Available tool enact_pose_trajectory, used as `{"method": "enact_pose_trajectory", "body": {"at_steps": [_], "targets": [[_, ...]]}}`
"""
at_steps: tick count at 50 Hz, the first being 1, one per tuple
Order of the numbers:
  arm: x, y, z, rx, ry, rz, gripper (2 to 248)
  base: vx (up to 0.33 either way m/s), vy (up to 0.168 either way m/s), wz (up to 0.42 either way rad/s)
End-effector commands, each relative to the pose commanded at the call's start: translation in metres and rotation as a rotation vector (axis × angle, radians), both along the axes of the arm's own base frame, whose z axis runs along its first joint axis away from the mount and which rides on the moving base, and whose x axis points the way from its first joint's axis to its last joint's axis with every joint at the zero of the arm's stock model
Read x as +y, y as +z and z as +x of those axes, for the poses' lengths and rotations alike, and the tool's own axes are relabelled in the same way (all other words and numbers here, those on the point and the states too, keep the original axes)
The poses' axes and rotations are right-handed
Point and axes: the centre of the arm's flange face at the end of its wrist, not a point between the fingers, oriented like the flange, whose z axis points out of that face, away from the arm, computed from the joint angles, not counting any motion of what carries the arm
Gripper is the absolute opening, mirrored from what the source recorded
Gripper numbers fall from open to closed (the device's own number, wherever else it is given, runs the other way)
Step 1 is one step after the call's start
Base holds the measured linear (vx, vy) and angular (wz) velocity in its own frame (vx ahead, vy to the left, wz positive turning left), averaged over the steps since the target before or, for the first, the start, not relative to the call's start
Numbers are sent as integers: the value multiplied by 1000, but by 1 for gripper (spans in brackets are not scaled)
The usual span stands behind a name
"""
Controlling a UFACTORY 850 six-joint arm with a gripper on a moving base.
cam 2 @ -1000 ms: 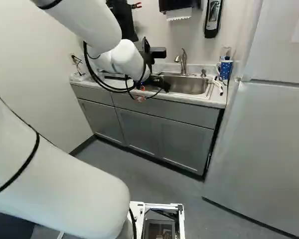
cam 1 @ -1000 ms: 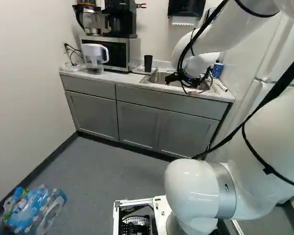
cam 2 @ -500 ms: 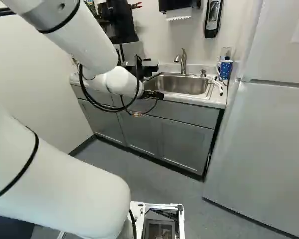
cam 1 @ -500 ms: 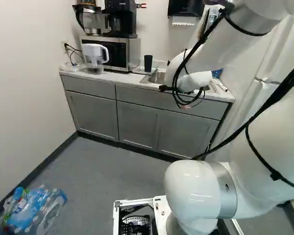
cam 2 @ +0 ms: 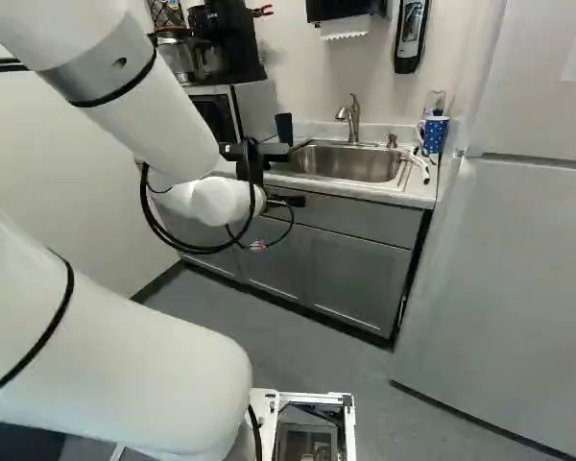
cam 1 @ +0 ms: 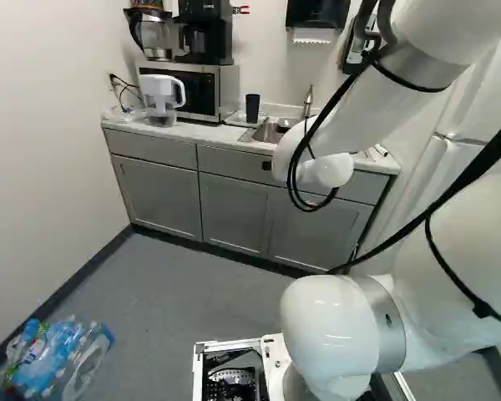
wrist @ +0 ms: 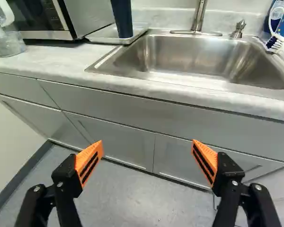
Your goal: Rinse the cup and place it in the tray
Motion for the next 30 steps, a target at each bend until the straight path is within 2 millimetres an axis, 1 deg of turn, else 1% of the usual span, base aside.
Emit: {"method": "enact_pose_trajectory", "body": {"at_steps": [14, 30], "targets": [[10, -21, -20, -44, 28, -6, 247, 0, 0, 0], [18, -38, -40, -83, 54, -11, 247, 0, 0, 0]]}}
